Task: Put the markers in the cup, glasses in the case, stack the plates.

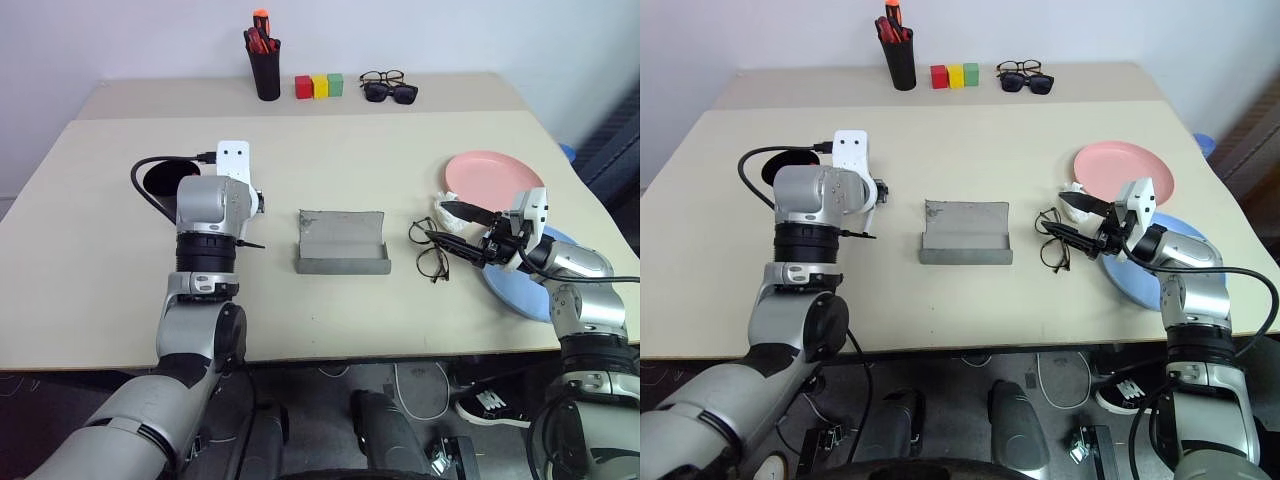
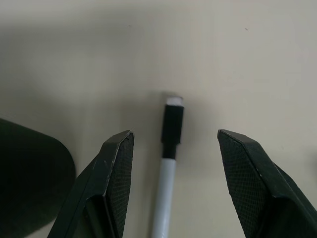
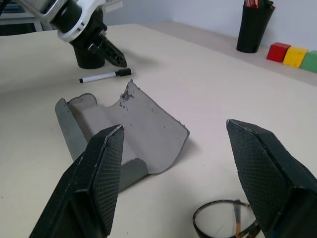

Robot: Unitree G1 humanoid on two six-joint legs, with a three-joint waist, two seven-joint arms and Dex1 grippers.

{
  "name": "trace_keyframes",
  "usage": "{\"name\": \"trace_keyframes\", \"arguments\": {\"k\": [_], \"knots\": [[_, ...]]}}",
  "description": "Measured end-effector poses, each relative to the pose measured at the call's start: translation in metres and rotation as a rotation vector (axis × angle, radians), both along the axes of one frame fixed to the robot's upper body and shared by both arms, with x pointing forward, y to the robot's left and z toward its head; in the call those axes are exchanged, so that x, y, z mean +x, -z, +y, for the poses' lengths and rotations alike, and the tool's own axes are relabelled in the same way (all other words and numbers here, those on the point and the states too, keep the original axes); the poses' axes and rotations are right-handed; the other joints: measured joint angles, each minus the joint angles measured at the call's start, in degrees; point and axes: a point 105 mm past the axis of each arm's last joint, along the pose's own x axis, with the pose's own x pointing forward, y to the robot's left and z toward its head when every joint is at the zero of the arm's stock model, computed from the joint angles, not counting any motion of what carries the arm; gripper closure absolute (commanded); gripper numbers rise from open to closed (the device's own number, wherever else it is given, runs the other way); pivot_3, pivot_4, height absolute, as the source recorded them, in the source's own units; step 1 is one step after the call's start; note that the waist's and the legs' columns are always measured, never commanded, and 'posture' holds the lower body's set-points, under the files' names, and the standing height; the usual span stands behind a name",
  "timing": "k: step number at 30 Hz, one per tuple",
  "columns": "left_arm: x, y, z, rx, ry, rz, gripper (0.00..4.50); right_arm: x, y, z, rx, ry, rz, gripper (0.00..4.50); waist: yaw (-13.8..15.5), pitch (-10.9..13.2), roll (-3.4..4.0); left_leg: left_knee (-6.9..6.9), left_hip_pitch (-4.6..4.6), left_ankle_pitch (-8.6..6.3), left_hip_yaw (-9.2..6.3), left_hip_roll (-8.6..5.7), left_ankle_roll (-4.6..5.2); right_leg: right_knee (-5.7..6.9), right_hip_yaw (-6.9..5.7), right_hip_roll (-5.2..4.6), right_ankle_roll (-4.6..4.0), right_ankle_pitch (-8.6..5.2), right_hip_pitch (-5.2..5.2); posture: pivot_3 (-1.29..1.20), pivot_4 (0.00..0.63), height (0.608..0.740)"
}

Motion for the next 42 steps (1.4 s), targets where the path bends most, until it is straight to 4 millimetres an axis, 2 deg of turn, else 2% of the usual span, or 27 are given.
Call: {"name": "trace_keyframes", "arguments": {"k": [11, 14, 18, 26, 32, 38, 42], "knots": [[0.014, 0.022, -0.006, -0.044, -0.022, 0.073, 1.78, -0.004, 0.003, -0.004, 0.003, 0.031, -0.002, 1.14, 0.5, 0.0, -0.01, -0.01, -0.01, 0.0, 0.01, -0.01, 0.0, -0.01, 0.0, -0.01, 0.22, -0.11, -0.01, 0.0, 0.15, 0.74], [0.017, 0.023, -0.009, -0.074, -0.028, 0.074, 2.51, -0.005, 0.001, -0.004, 0.001, 0.03, -0.01, 1.14, 0.5, 0.0, 0.0, -0.01, 0.0, 0.0, 0.01, -0.01, -0.01, -0.01, 0.0, -0.01, 0.24, -0.11, 0.0, 0.0, 0.15, 0.74], [0.019, 0.023, -0.01, -0.082, -0.035, 0.07, 4.44, -0.007, 0.0, -0.004, -0.001, 0.03, -0.015, 1.14, 0.5, 0.0, 0.0, -0.02, 0.01, 0.01, 0.01, -0.01, -0.02, -0.01, 0.0, 0.0, 0.25, -0.11, 0.0, 0.0, 0.15, 0.74], [0.019, 0.022, -0.011, -0.084, -0.026, 0.07, 4.44, -0.007, 0.0, -0.005, 0.007, 0.037, -0.011, 1.14, 0.5, 0.0, 0.0, -0.01, 0.01, 0.01, 0.01, -0.01, -0.03, 0.0, 0.0, -0.01, 0.26, -0.1, 0.0, 0.0, 0.15, 0.74], [0.011, 0.014, -0.012, -0.06, 0.034, 0.058, 4.44, -0.007, 0.0, -0.006, 0.005, 0.041, -0.013, 1.14, 0.5, 0.0, 0.0, -0.03, -0.01, 0.01, 0.01, -0.01, -0.03, 0.01, 0.01, -0.01, 0.24, -0.09, -0.02, 0.0, 0.15, 0.74], [-0.005, -0.014, -0.019, 0.004, 0.172, -0.078, 4.44, -0.007, -0.001, -0.006, 0.004, 0.04, -0.015, 1.14, 0.5, 0.0, 0.0, -0.03, -0.01, 0.02, 0.01, 0.0, -0.04, 0.02, 0.01, -0.01, 0.04, 0.03, -0.02, 0.0, 0.15, 0.74], [-0.016, -0.049, -0.031, 0.086, 0.307, -0.329, 4.44, -0.006, -0.003, -0.005, 0.004, 0.03, -0.017, 1.14, 0.5, 0.0, 0.01, -0.03, 0.0, 0.03, 0.01, 0.0, -0.05, 0.01, 0.02, -0.02, 0.03, 0.03, -0.02, 0.0, 0.15, 0.74]]}}
